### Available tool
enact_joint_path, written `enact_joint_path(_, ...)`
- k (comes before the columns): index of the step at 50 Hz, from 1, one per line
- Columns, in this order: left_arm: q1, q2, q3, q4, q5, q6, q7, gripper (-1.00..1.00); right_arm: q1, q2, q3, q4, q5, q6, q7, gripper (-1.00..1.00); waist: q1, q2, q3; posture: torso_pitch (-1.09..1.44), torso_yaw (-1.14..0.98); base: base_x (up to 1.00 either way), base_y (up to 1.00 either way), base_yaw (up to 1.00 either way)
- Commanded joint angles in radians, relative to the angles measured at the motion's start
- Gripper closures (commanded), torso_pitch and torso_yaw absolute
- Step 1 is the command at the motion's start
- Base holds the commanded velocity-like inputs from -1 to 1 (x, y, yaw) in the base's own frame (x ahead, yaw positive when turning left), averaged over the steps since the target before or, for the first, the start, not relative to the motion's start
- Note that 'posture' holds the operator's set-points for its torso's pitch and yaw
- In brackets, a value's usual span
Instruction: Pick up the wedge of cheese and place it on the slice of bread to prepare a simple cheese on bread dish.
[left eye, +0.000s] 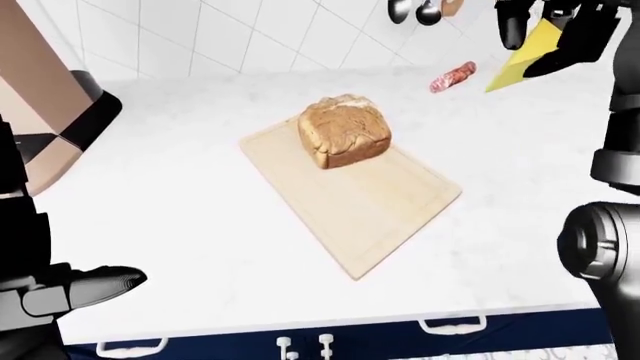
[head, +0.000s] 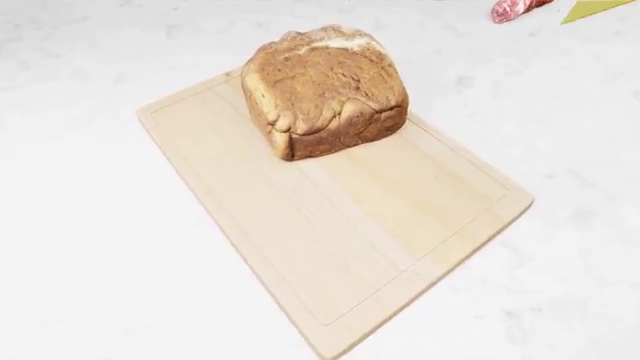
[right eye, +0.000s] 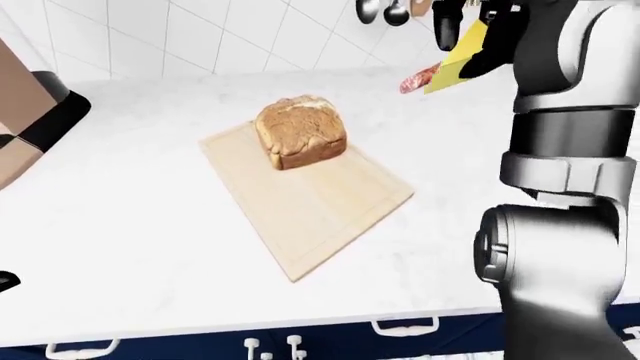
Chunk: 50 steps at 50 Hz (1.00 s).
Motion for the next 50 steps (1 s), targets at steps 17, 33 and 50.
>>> enact_joint_path(17, -0.011, 0.010, 0.002, -0.026, -0.002, -0.019, -0.001, -1.00, -0.407, 0.212, 0.081, 0.727, 0.044, -0.164, -0.410, 1.00, -0.003, 0.020, -0.020, 0.00, 0.00, 0.00, 0.00, 0.00)
enact_joint_path(33, -0.015, 0.021, 0.017, -0.020, -0.017, -0.016, 0.006, -1.00, -0.477, 0.349, 0.074, 0.834, 0.130, -0.197, -0.456, 1.00, -0.001, 0.025, -0.016, 0.00, 0.00, 0.00, 0.00, 0.00)
enact_joint_path(50, -0.019, 0.030, 0.023, -0.014, -0.027, -0.016, 0.014, -1.00, -0.436, 0.433, 0.081, 0.859, 0.155, -0.216, -0.467, 1.00, -0.003, 0.029, -0.017, 0.00, 0.00, 0.00, 0.00, 0.00)
